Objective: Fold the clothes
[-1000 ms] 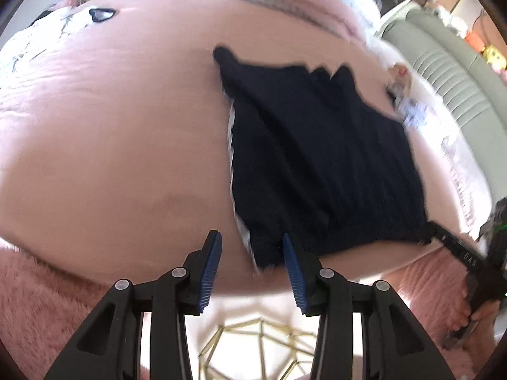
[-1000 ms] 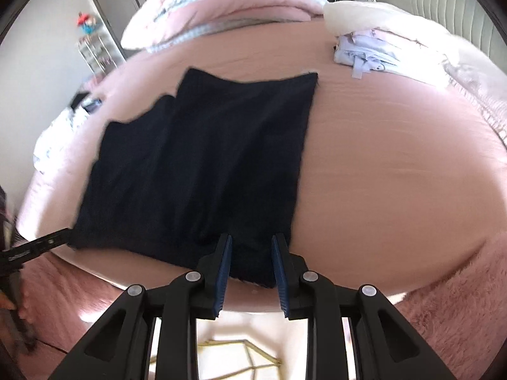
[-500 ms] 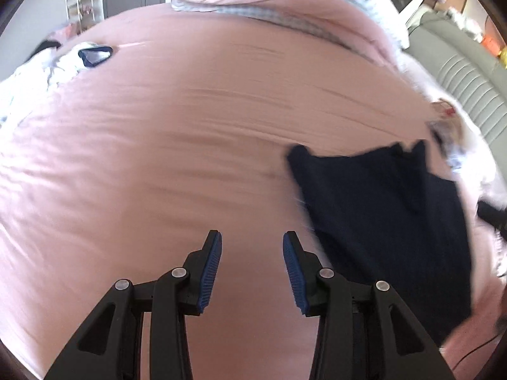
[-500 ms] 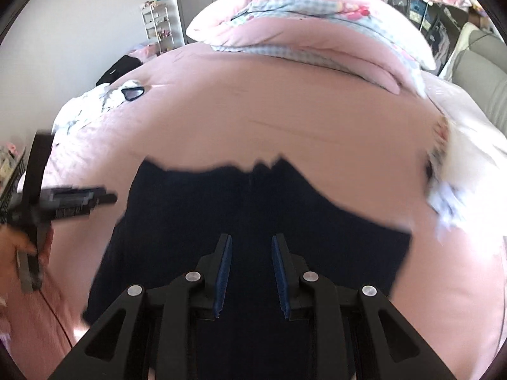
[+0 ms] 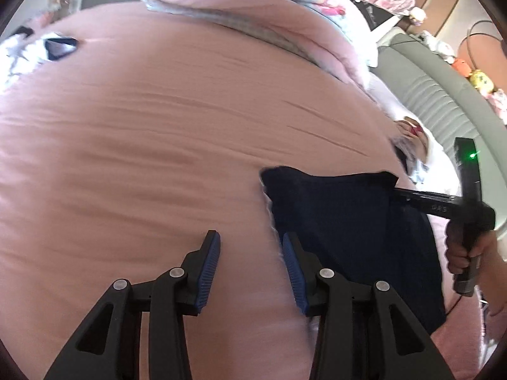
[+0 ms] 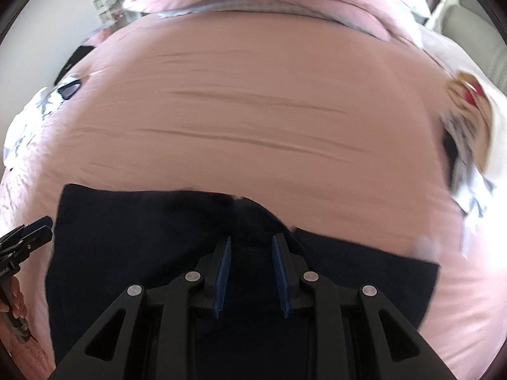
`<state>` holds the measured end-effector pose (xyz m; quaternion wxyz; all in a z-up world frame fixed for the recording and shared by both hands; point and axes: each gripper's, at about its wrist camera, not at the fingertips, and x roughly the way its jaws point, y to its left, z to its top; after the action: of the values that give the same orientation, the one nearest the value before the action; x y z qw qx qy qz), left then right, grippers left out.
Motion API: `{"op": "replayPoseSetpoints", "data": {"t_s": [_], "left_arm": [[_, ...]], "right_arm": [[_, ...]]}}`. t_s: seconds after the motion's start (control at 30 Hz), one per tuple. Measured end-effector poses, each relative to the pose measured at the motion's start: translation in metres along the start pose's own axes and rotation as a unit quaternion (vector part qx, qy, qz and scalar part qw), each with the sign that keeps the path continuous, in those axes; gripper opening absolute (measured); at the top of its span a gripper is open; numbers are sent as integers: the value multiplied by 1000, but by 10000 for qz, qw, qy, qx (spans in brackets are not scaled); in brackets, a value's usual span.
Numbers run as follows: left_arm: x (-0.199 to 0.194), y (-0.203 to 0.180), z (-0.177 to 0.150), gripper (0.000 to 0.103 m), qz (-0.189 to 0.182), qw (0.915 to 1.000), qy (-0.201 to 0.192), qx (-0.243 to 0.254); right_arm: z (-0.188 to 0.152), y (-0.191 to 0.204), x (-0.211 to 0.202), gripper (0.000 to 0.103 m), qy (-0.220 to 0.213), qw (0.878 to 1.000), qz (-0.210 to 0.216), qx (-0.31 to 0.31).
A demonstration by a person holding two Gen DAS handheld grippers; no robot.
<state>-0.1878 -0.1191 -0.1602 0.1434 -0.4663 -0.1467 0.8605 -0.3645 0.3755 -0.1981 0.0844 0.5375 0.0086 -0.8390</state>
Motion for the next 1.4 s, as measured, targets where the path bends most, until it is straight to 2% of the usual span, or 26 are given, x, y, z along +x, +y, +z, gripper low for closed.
{"op": "replayPoseSetpoints", "data": {"t_s": [0.1, 0.17, 0.23, 0.33, 0.4, 0.43, 0.47, 0.63, 0.7, 0.77, 0.83, 0.9, 0.97, 1.07, 1.2, 1.27, 1.33, 1.4], "left_arm": [[7, 4, 7, 38, -125, 9998, 0, -164], [6, 10, 16, 38, -248, 9992, -39, -323], [11, 15, 26, 38, -310, 9987, -27, -404], [27, 17, 35, 38, -509, 9977, 116, -430], [34, 10, 36, 37, -548, 9979, 175, -310], [36, 5, 36, 37, -526, 9983, 154, -220], [37, 1, 36, 37, -496, 9986, 120, -124], [25, -1, 40, 38, -951, 9951, -35, -262], [25, -6, 41, 39, -983, 9950, -3, -195], [37, -11, 43, 38, -632, 9979, 79, -107], [50, -16, 44, 6, -236, 9996, 164, -17], [46, -13, 45, 6, -164, 9997, 18, -180], [30, -15, 45, 5, 81, 9995, -246, -161], [10, -14, 42, 5, 300, 9986, -424, -78], [43, -7, 42, 8, 277, 9991, 256, -170], [39, -6, 44, 11, 212, 9994, 142, -215], [27, -8, 48, 22, 367, 9992, -76, -156], [15, -10, 48, 26, 533, 9979, -349, -60]], "right_arm": [[2, -10, -11, 26, -182, 9981, 528, 265], [12, -2, -18, 28, -357, 9965, 748, 116], [22, 9, -15, 40, -399, 9969, 662, -150], [29, 22, 8, 41, -30, 9983, 306, -493], [26, 27, 19, 33, 100, 9977, 245, -627], [23, 24, 17, 22, 39, 9980, 202, -605], [21, 22, 14, 20, -21, 9982, 159, -584], [7, 8, 1, 21, -323, 9983, -57, -475], [4, 2, -6, 21, -449, 9981, -37, -412], [7, 1, -11, 21, -535, 9977, -13, -407], [11, 7, -10, 21, -560, 9976, -10, -397], [11, 5, -13, 21, -567, 9976, 4, -400], [12, 9, -15, 21, -602, 9973, -59, -416], [19, 23, -11, 21, -648, 9967, -71, -486], [24, 43, 2, 22, -536, 9959, 117, -715], [26, 55, 10, 22, -455, 9951, 225, -848], [26, 68, 17, 22, -348, 9930, 297, -1086], [26, 72, 28, 22, -309, 9915, -203, -1249]]}}
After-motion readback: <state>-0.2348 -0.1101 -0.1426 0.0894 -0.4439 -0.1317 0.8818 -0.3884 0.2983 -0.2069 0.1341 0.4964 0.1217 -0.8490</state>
